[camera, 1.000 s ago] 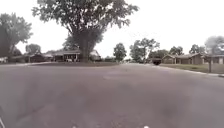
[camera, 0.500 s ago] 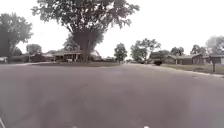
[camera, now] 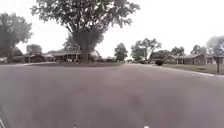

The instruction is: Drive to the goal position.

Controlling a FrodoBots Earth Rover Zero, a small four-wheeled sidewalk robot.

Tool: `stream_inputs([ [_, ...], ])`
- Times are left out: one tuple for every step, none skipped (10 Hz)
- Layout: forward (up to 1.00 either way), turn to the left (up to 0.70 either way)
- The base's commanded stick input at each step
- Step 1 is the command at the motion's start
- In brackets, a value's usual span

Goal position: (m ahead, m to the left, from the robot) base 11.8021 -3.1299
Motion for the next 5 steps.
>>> stream_inputs([
  [0.70,0.00],
  [0.70,0.00],
  [0.70,0.00],
  [0.70,0.00],
  [0.70,0.00],
])
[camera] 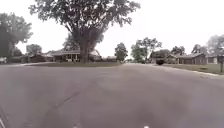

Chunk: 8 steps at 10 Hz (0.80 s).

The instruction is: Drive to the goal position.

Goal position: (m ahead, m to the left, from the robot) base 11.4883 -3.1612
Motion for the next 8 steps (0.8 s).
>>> stream_inputs([
  [0.70,0.00],
  [0.70,0.00],
  [0.70,0.00],
  [0.70,0.00],
  [0.70,0.00],
  [0.70,0.00],
  [0.70,0.00],
  [0.70,0.00],
])
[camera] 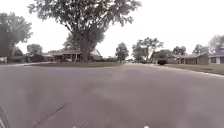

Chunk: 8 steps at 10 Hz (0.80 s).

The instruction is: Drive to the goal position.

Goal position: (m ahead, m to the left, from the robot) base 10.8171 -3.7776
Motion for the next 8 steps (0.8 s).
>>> stream_inputs([
  [0.70,0.00],
  [0.70,0.00],
  [0.70,0.00],
  [0.70,0.00],
  [0.70,0.00],
  [0.70,0.00],
  [0.70,0.00],
  [0.70,0.00],
])
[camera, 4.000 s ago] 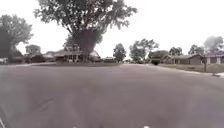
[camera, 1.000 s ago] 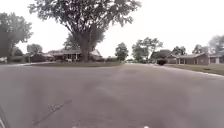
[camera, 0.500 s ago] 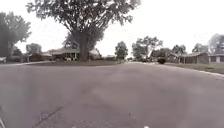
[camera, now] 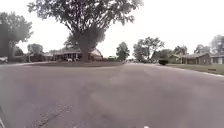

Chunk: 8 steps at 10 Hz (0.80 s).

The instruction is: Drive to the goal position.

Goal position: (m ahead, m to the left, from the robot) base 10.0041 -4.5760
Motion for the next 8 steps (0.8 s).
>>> stream_inputs([
  [0.70,0.00],
  [0.70,0.00],
  [0.70,0.00],
  [0.70,0.00],
  [0.70,0.00],
  [0.70,0.00],
  [0.70,0.00],
  [0.70,0.00],
])
